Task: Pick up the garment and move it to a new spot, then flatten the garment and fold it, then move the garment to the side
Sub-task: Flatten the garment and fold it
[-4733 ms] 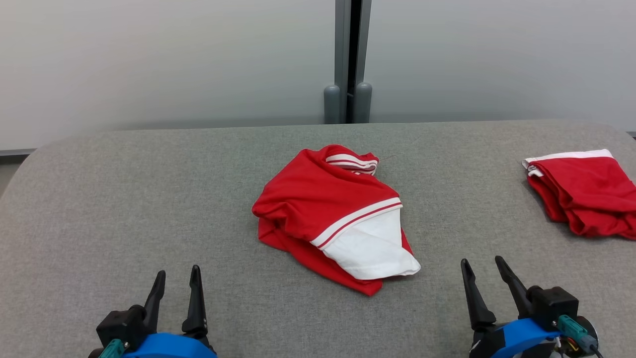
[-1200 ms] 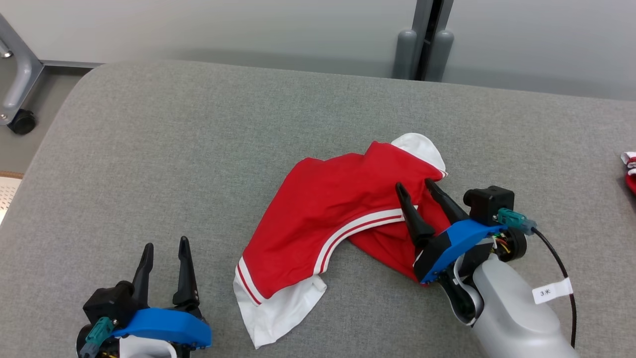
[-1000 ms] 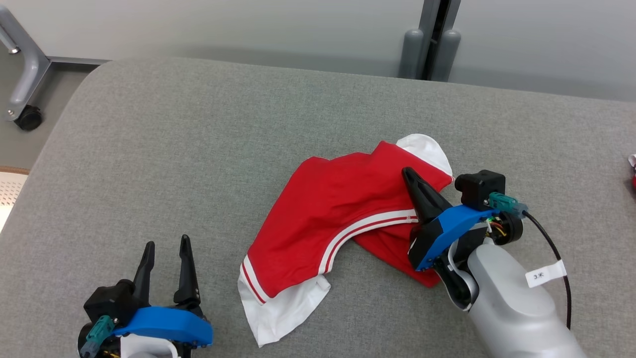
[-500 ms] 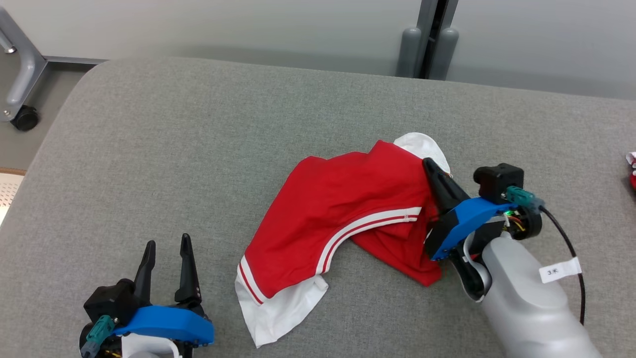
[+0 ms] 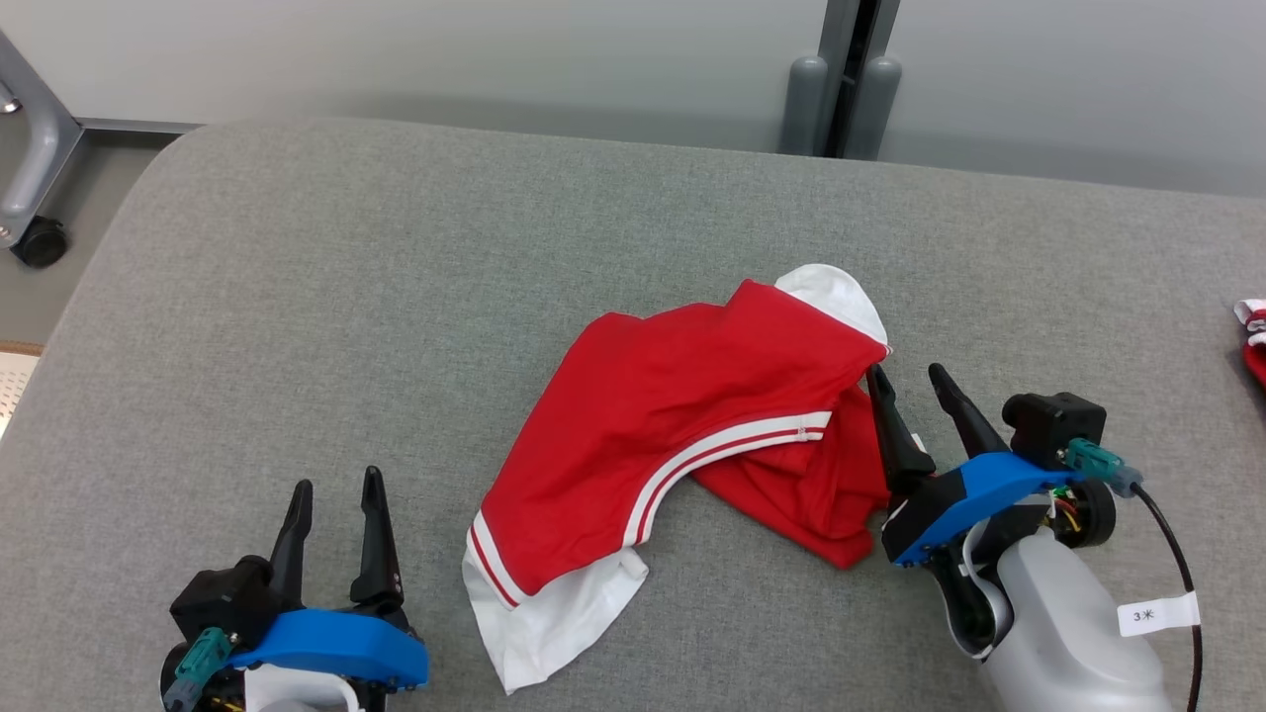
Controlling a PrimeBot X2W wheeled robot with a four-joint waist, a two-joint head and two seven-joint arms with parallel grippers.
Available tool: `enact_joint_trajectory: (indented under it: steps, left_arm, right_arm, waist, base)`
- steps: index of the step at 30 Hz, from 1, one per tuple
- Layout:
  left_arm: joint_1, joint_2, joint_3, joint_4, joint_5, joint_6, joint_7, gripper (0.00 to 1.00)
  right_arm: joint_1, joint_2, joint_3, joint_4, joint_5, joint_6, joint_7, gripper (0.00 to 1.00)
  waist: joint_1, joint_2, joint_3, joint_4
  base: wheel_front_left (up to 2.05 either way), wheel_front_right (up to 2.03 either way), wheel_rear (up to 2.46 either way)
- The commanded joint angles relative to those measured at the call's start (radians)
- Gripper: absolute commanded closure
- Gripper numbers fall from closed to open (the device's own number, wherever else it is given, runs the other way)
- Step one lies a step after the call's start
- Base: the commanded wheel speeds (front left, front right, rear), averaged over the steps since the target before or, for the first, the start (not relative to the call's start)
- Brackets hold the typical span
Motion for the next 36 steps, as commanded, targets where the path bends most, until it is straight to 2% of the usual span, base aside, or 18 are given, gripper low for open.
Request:
enact_joint_trajectory:
  steps: [1, 7, 13, 14, 15, 16, 17, 22, 29, 36]
  left_arm:
    - [-0.003, -0.001, 0.001, 0.0, 0.007, 0.0, -0.003, 0.0]
    - [-0.012, -0.001, -0.009, 0.004, 0.007, -0.001, -0.003, 0.0]
    - [-0.014, -0.001, -0.022, 0.01, -0.001, 0.0, -0.003, 0.0]
    - [-0.014, -0.001, -0.023, 0.011, -0.004, 0.0, -0.003, 0.0]
    - [-0.014, -0.001, -0.024, 0.011, -0.007, 0.001, -0.003, 0.0]
    - [-0.012, -0.001, -0.025, 0.011, -0.009, 0.001, -0.003, 0.0]
    - [-0.01, -0.001, -0.025, 0.011, -0.009, 0.002, -0.003, 0.0]
    - [-0.001, -0.001, -0.033, 0.009, -0.018, 0.008, -0.003, 0.0]
    - [-0.022, -0.001, -0.069, -0.002, -0.036, 0.009, -0.003, 0.0]
    - [-0.029, -0.001, -0.114, -0.012, -0.064, 0.019, -0.003, 0.0]
  right_arm:
    - [0.022, 0.007, 0.017, -0.029, 0.029, 0.0, 0.006, 0.0]
    - [0.016, 0.01, 0.075, -0.067, 0.076, 0.0, 0.057, 0.0]
    - [-0.033, 0.01, 0.115, -0.046, 0.116, 0.0, 0.106, 0.01]
    - [-0.045, 0.008, 0.121, -0.04, 0.113, 0.0, 0.106, 0.37]
    - [-0.058, 0.007, 0.127, -0.034, 0.107, 0.0, 0.106, 0.6]
    - [-0.071, 0.004, 0.136, -0.027, 0.097, 0.0, 0.107, 0.77]
    - [-0.085, -0.001, 0.146, -0.023, 0.083, 0.0, 0.103, 0.98]
    - [-0.173, 0.002, 0.187, -0.023, 0.04, 0.0, 0.096, 1.0]
    - [-0.387, 0.012, 0.277, 0.005, 0.037, 0.0, 0.157, 1.0]
    - [-0.572, 0.011, 0.225, 0.173, -0.02, 0.0, 0.169, 1.0]
  waist:
    - [0.0, 0.0, 0.0, 0.002]
    - [0.0, 0.0, 0.004, 0.014]
    - [0.0, 0.0, 0.001, 0.042]
    - [0.0, 0.0, 0.0, 0.048]
    - [0.0, 0.0, 0.0, 0.053]
    - [0.0, 0.0, -0.001, 0.057]
    - [0.0, 0.0, -0.003, 0.062]
    - [0.0, 0.0, -0.007, 0.08]
    - [0.0, 0.0, 0.015, 0.14]
    - [0.0, 0.0, 0.038, 0.218]
  base:
    - [0.0, 0.0, 0.0]
    - [0.0, 0.0, 0.0]
    - [0.0, 0.0, 0.0]
    - [0.0, 0.0, 0.0]
    - [0.0, 0.0, 0.0]
    - [0.0, 0.0, 0.0]
    - [0.0, 0.0, 0.0]
    - [0.0, 0.0, 0.0]
    - [0.0, 0.0, 0.0]
    - [0.0, 0.0, 0.0]
